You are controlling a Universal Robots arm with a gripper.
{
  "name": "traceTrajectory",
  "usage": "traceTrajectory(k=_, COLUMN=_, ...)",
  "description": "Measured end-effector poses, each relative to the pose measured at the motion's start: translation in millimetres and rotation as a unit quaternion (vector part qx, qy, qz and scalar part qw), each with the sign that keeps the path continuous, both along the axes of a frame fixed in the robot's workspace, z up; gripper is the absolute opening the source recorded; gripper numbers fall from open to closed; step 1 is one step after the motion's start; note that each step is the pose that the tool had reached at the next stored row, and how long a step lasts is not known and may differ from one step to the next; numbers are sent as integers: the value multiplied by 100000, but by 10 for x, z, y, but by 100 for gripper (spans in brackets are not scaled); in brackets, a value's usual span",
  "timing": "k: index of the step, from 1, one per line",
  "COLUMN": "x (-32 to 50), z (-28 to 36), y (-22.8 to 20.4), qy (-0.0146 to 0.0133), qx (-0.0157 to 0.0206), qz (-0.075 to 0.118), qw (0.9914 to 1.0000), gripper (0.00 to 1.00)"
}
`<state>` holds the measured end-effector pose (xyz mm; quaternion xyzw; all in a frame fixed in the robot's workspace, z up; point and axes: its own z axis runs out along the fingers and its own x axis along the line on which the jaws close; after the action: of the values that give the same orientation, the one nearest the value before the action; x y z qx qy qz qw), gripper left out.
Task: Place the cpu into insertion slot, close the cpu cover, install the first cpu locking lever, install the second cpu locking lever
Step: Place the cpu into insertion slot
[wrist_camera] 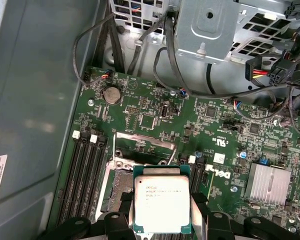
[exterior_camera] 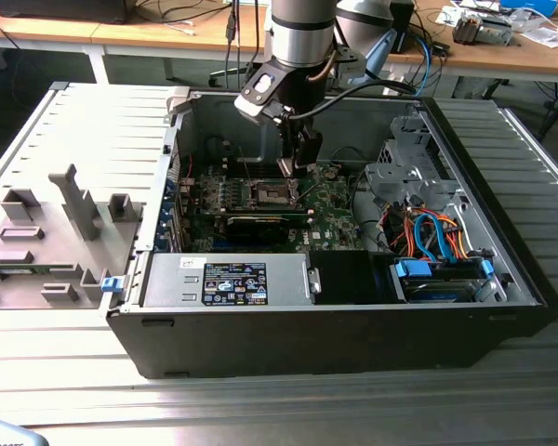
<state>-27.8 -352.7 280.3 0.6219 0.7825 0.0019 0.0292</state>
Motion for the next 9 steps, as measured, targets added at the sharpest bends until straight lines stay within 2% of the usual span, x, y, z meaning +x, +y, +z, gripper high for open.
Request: traceTrajectory(k=9, x=0, z=0, y=0, qy=-2, qx=1, qz=-595, qw=99998, gripper=54)
